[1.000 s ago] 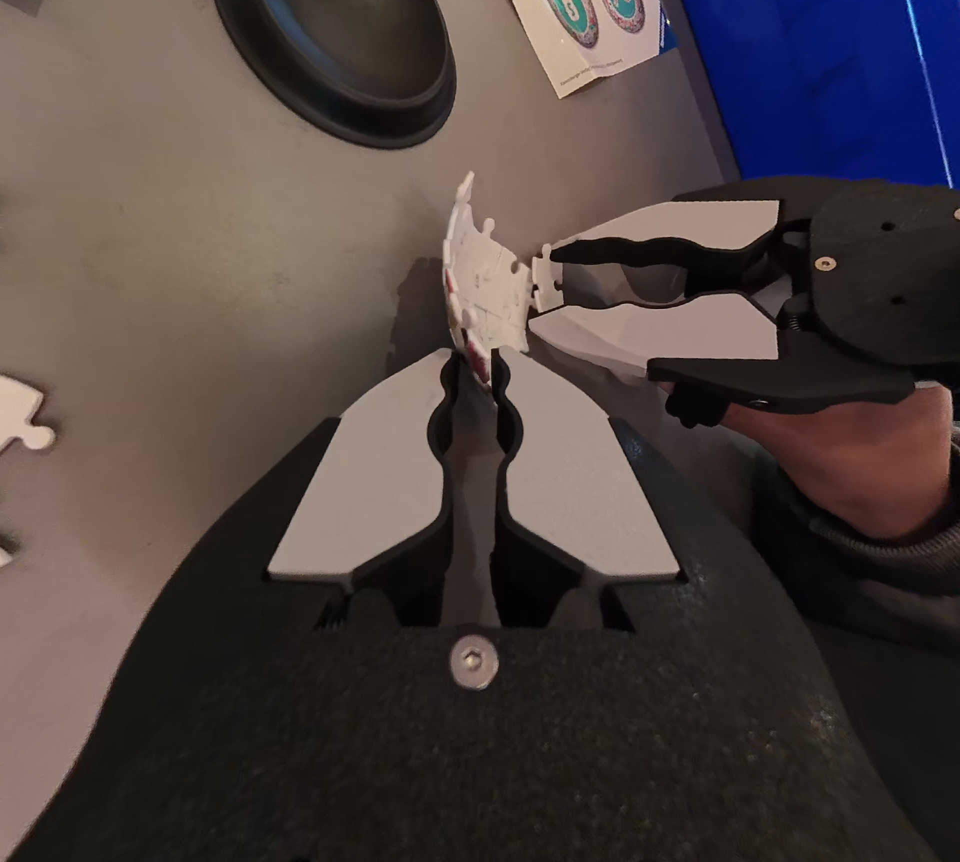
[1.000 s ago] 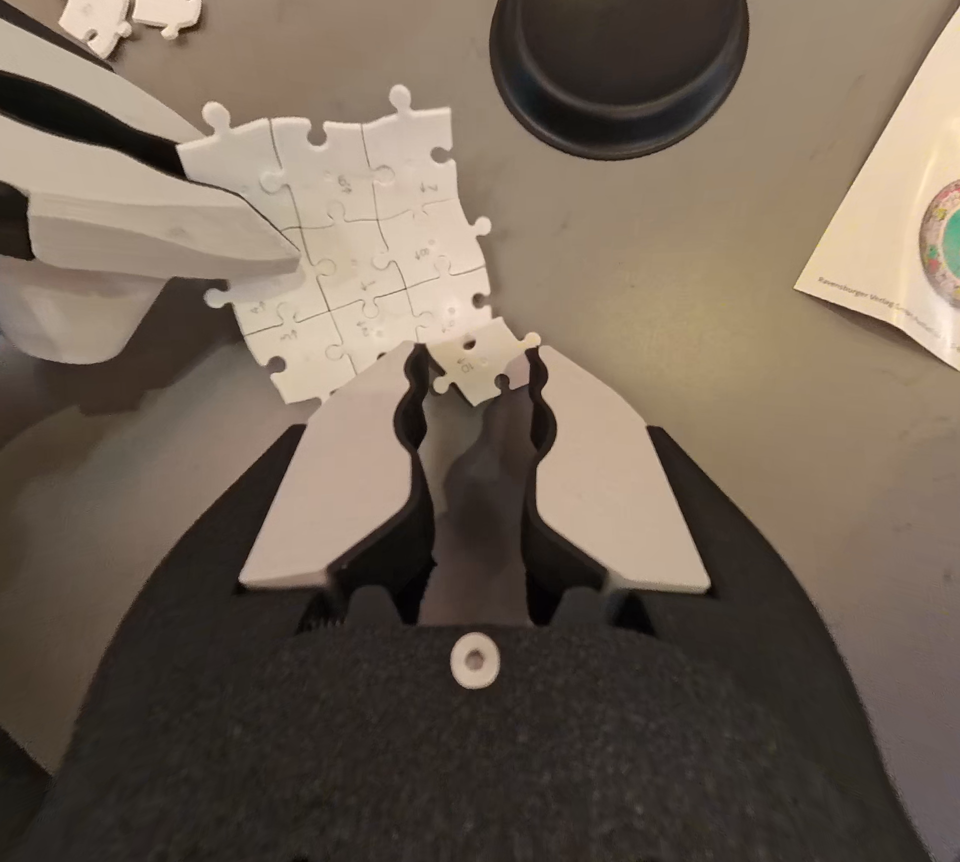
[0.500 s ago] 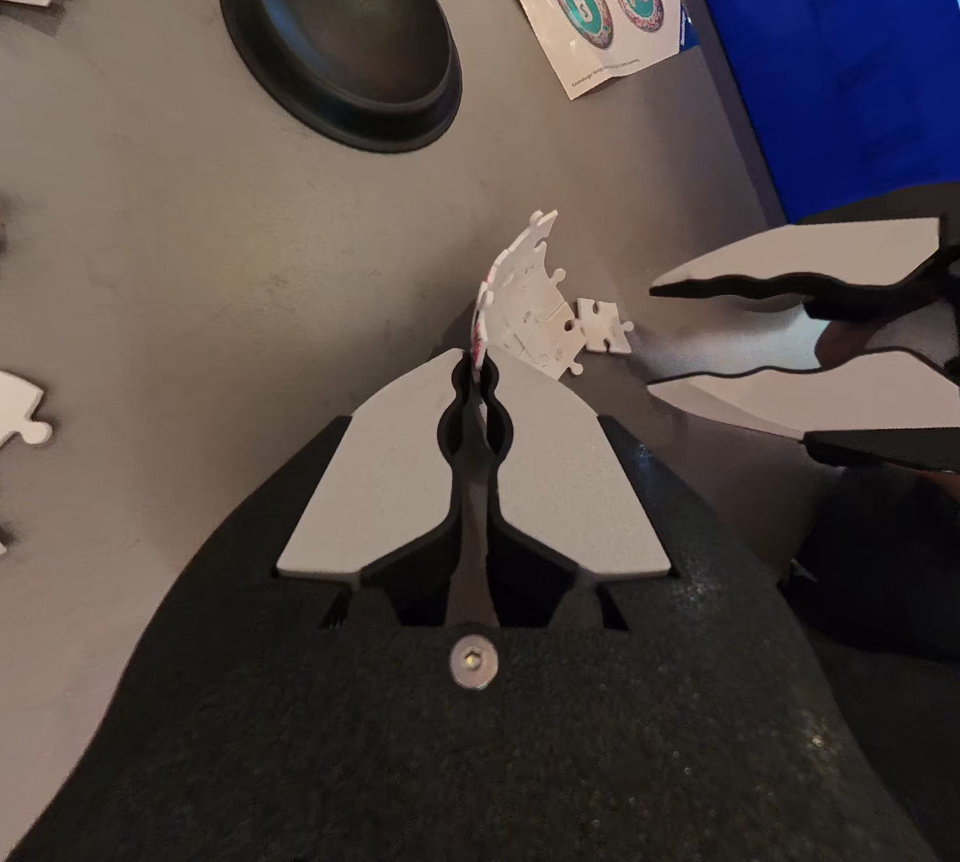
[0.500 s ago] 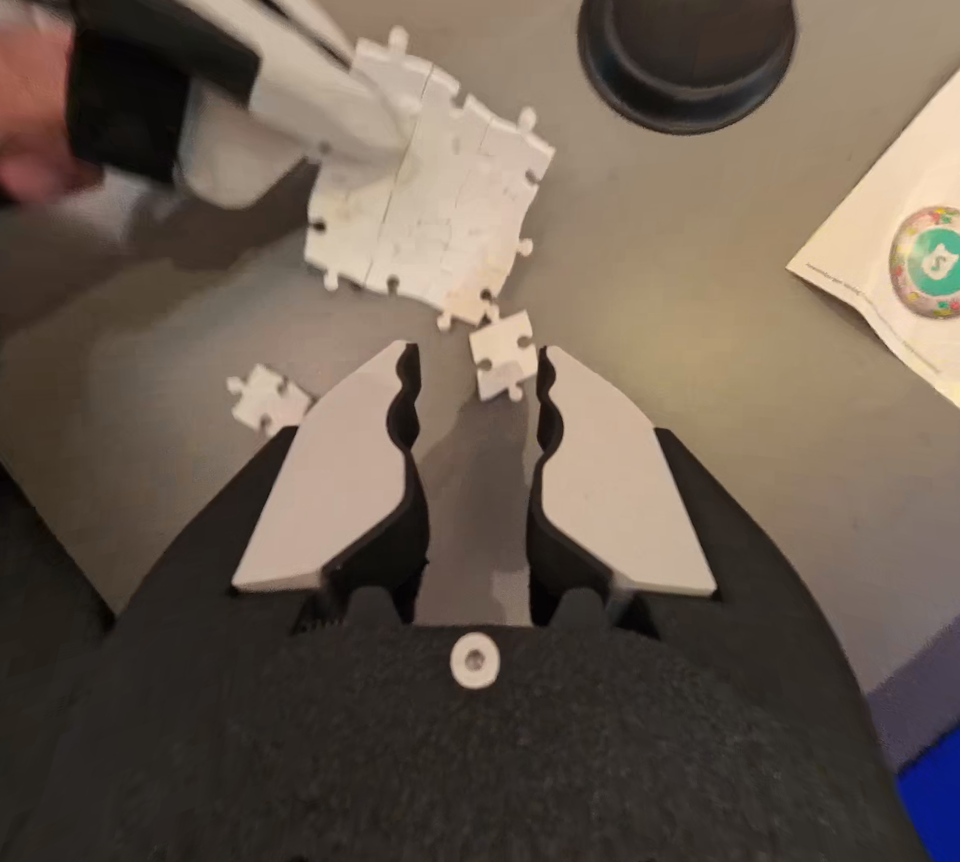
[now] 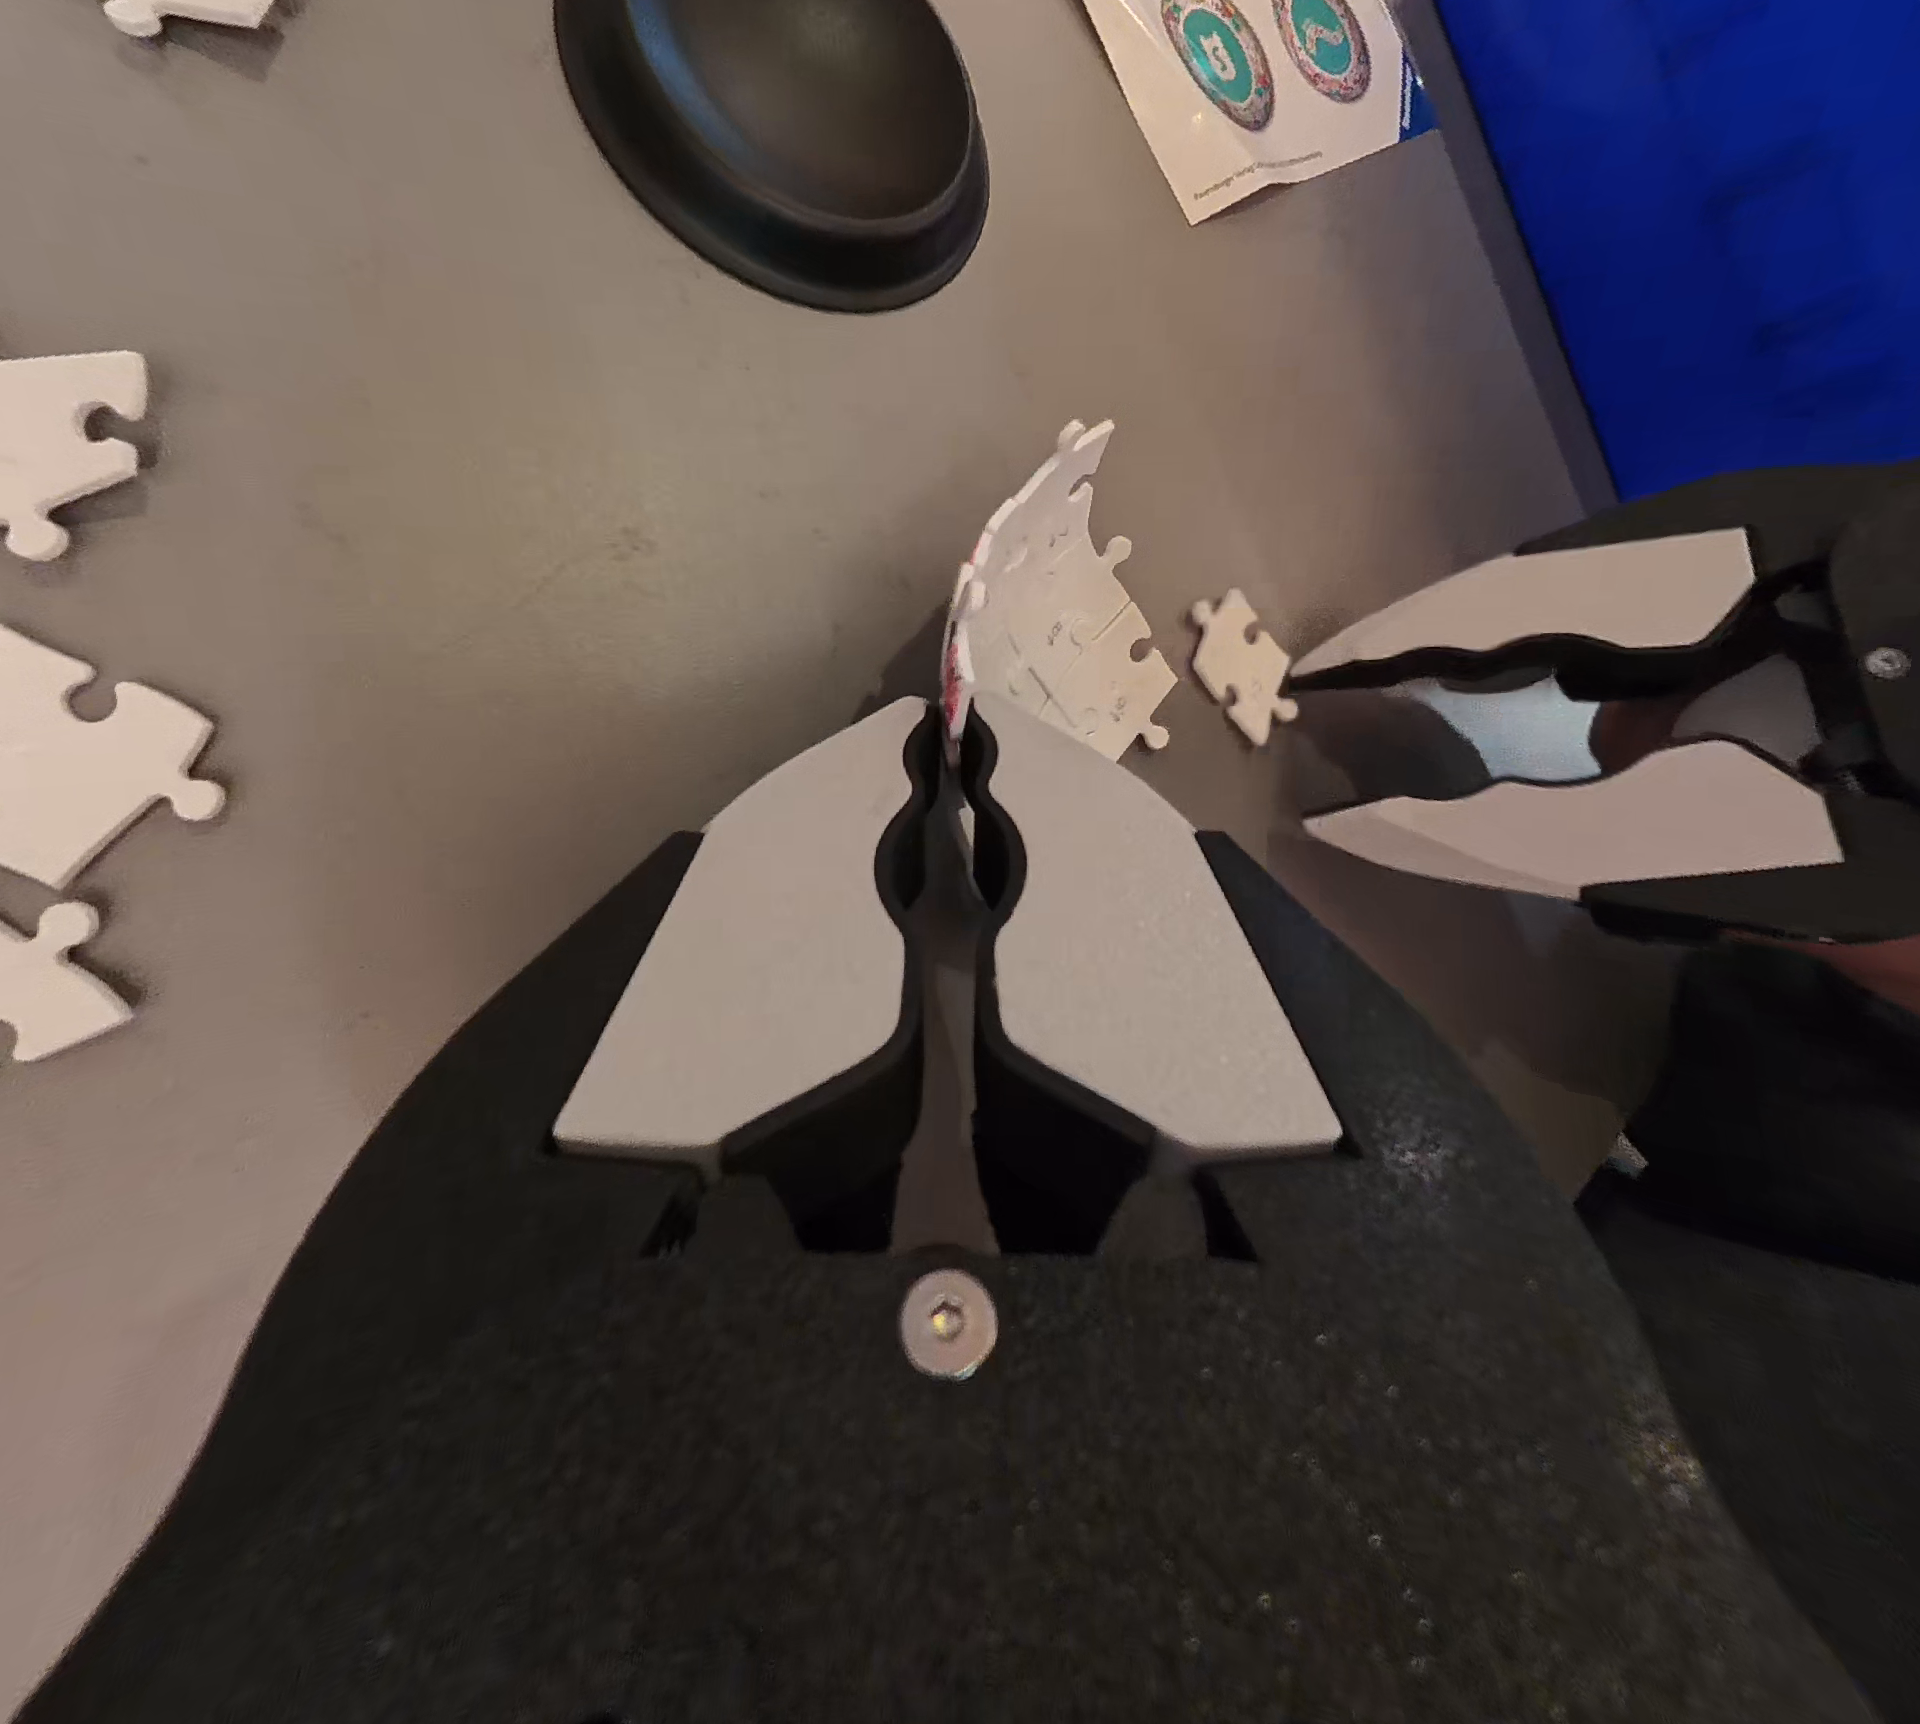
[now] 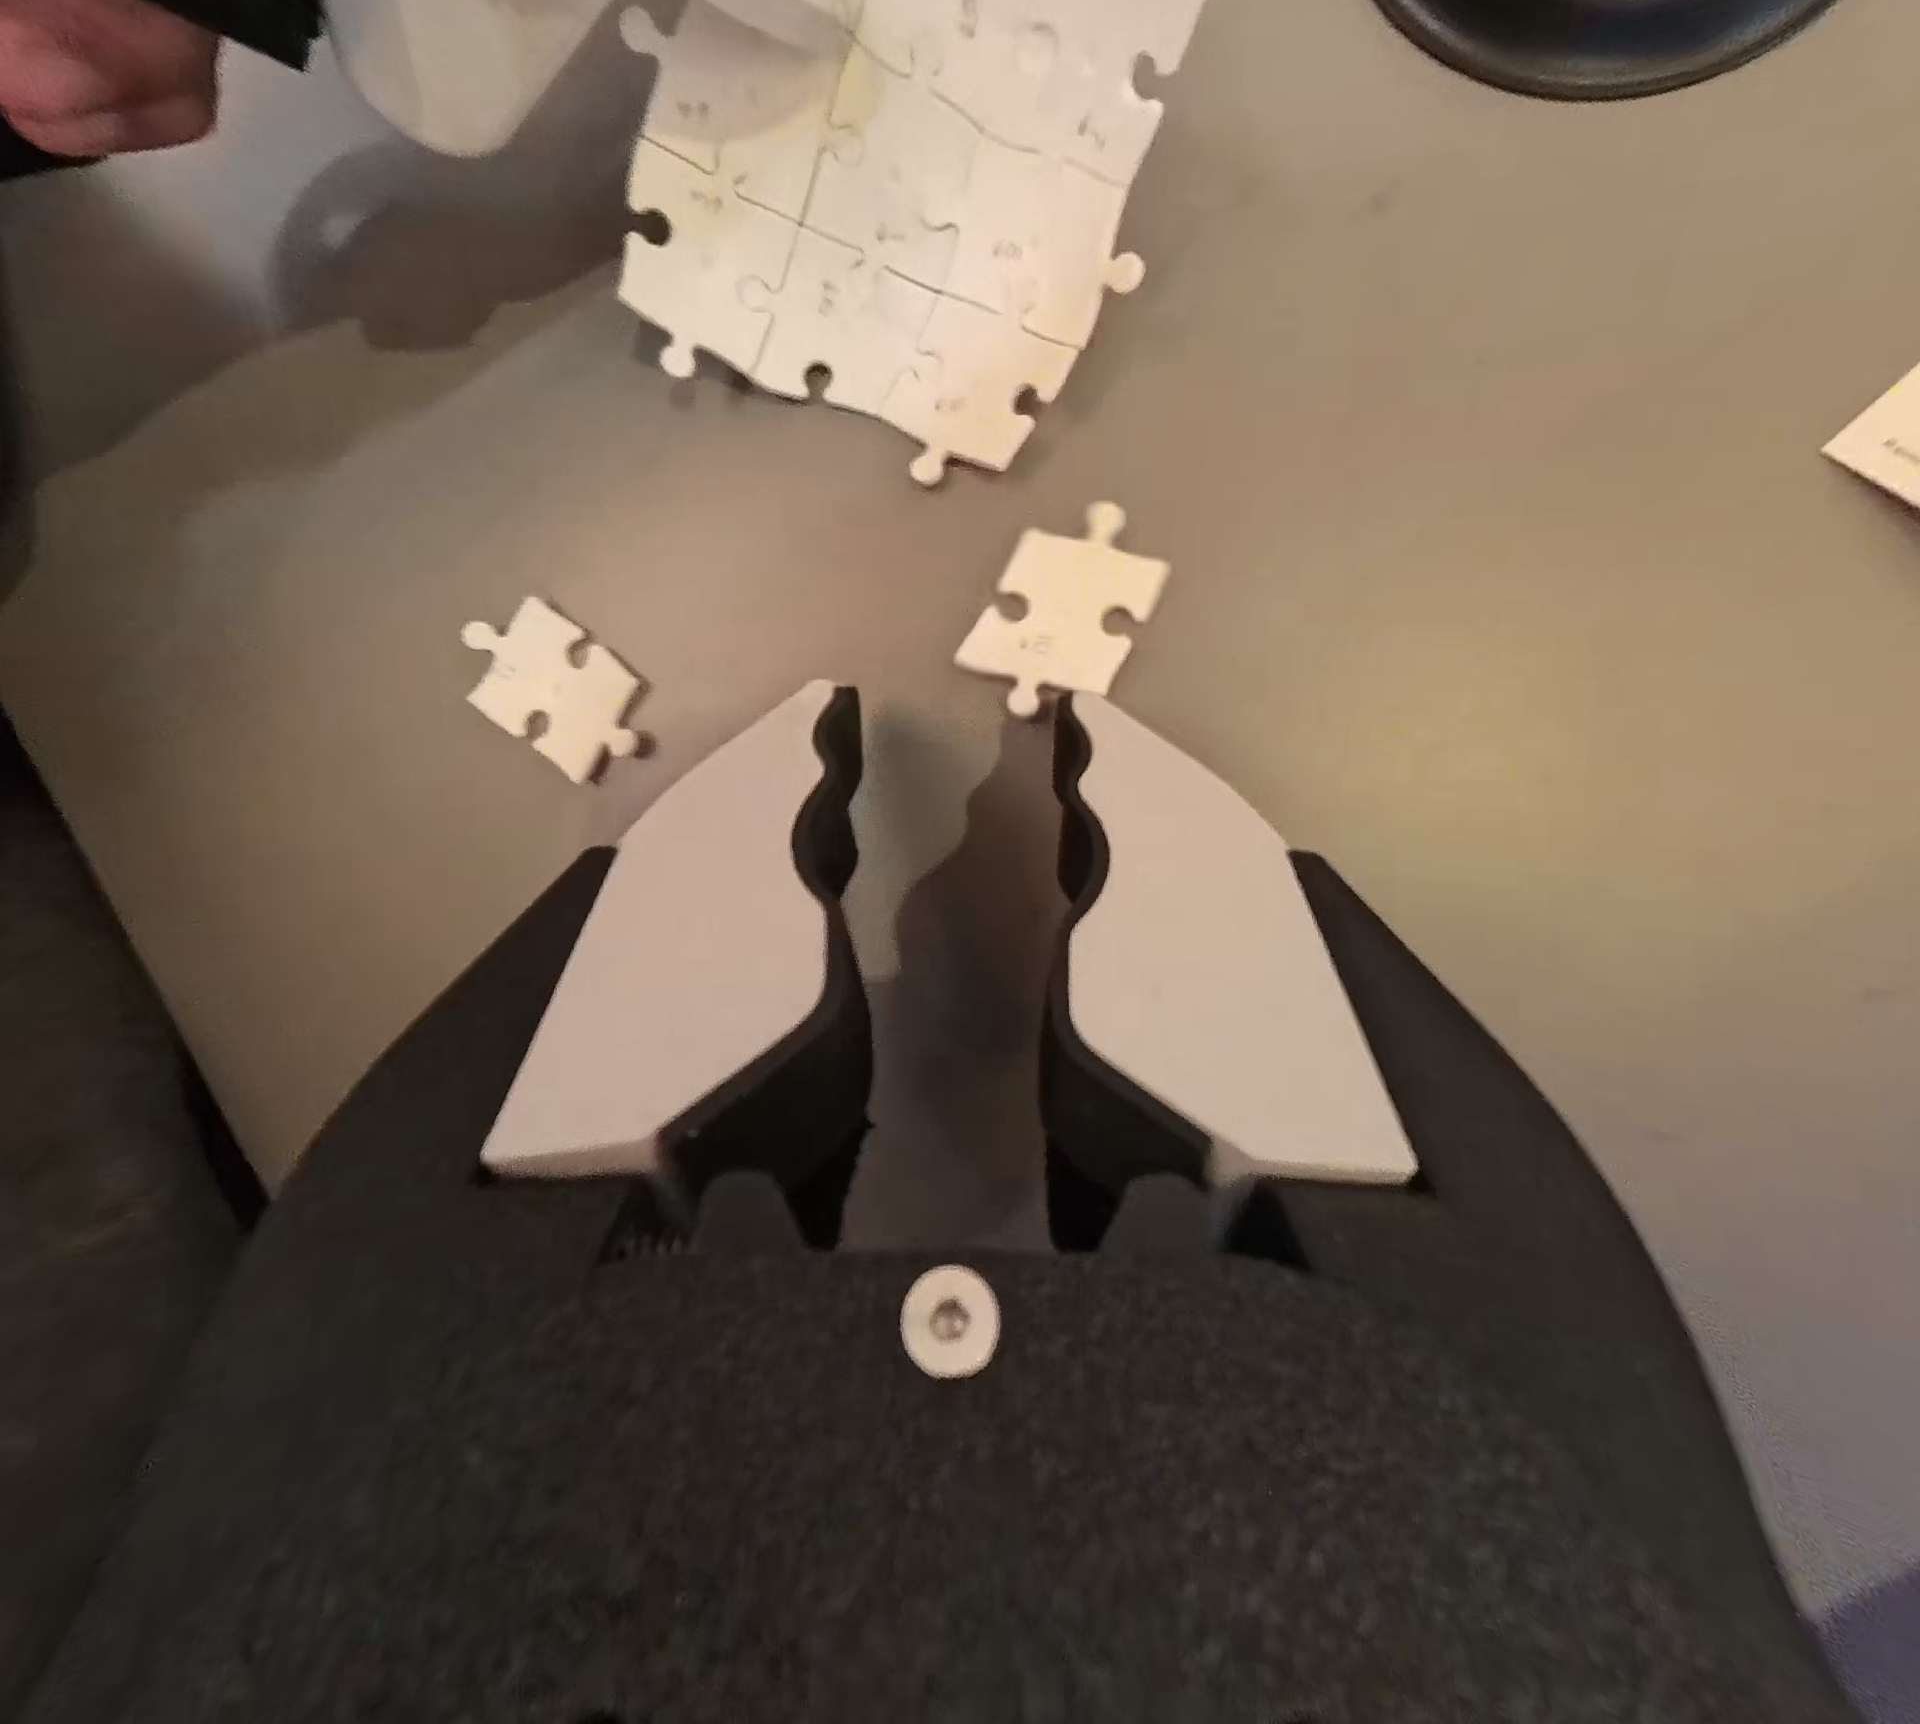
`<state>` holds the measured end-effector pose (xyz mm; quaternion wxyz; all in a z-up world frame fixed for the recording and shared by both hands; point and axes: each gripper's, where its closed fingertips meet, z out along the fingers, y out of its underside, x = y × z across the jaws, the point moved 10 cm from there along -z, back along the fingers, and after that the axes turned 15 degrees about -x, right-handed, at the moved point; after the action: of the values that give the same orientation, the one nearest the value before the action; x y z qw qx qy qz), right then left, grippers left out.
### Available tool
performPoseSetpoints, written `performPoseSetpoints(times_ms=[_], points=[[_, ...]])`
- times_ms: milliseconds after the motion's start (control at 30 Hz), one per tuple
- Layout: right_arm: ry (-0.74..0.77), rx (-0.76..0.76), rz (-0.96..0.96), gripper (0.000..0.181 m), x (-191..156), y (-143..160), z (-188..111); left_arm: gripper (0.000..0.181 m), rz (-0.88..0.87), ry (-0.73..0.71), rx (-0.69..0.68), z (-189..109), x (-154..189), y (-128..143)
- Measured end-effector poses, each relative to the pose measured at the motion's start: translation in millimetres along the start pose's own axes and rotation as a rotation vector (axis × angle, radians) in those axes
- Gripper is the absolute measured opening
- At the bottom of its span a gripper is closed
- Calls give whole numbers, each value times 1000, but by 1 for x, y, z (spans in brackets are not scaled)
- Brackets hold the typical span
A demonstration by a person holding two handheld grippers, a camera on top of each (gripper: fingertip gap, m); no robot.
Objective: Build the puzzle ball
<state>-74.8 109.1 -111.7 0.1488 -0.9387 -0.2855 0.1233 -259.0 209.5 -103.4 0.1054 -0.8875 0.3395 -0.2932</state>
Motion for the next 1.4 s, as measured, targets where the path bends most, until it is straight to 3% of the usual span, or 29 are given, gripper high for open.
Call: performPoseSetpoints(times_ms=[133,333,467,733,1000,1167,1400], points=[[1,14,-2,35,-6,2,0,2,-4,3,3,0,-2,1],[154,33,-23,43,1,-6,8,2,-5,6,10,-2,-2,2],[172,38,-19,29,3,-8,9,2,-5,6,9,-3,-2,2],[233,30,-146,26,2,-9,7,2,-1,7,0,-4,-4,-1],[58,85,-23,22,-2,-20,8,2,-8,1,7,-8,-8,-2],[89,45,-61,21,1,-17,12,2,-15,-3,10,-10,-12,-1],[40,146,-132,20,-10,-25,0,2,-20,-7,13,-11,-16,-1]])
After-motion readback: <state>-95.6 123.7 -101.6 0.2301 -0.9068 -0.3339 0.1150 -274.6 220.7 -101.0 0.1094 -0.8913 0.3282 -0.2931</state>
